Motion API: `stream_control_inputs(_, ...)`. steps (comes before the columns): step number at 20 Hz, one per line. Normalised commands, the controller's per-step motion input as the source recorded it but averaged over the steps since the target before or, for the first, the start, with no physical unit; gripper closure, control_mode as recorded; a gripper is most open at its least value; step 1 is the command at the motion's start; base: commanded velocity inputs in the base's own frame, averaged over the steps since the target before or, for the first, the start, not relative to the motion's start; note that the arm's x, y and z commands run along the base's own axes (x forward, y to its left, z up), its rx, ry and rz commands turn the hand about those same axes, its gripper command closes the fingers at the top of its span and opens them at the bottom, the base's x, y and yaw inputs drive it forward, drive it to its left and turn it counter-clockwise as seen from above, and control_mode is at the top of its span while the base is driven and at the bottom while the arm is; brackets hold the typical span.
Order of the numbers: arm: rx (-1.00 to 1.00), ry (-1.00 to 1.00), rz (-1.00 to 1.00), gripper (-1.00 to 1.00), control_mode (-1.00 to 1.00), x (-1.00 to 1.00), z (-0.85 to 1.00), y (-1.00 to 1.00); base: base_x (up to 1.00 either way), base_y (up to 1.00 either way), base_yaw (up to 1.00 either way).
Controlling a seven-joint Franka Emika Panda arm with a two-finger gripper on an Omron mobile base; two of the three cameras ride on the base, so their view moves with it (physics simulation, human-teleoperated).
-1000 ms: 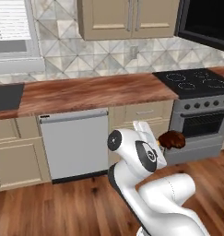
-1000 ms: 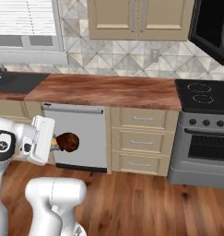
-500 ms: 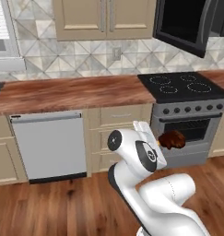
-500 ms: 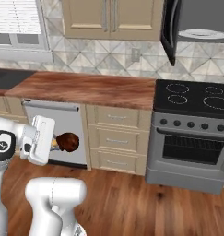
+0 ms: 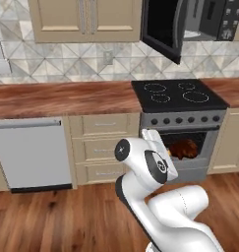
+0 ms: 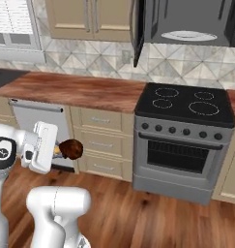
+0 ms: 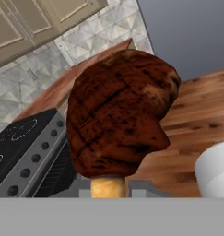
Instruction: Transport the steak from the fridge to the microwave and turn on the microwave.
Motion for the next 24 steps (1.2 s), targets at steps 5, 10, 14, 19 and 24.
stream_control_inputs(5,0.0,0.0,0.0,1.0,1.0,0.0,0.0,0.0,-0.1,-0.86,0.19)
stream_control_inputs(10,0.0,0.0,0.0,1.0,1.0,0.0,0.0,0.0,-0.01,-0.88,0.18)
stream_control_inputs(14,0.0,0.0,0.0,1.0,1.0,0.0,0.0,0.0,0.0,-0.88,0.21)
stream_control_inputs(19,0.0,0.0,0.0,1.0,1.0,0.0,0.0,0.0,0.06,-0.8,0.22)
stream_control_inputs(24,0.0,0.0,0.0,1.0,1.0,0.0,0.0,0.0,0.17,-0.76,0.24)
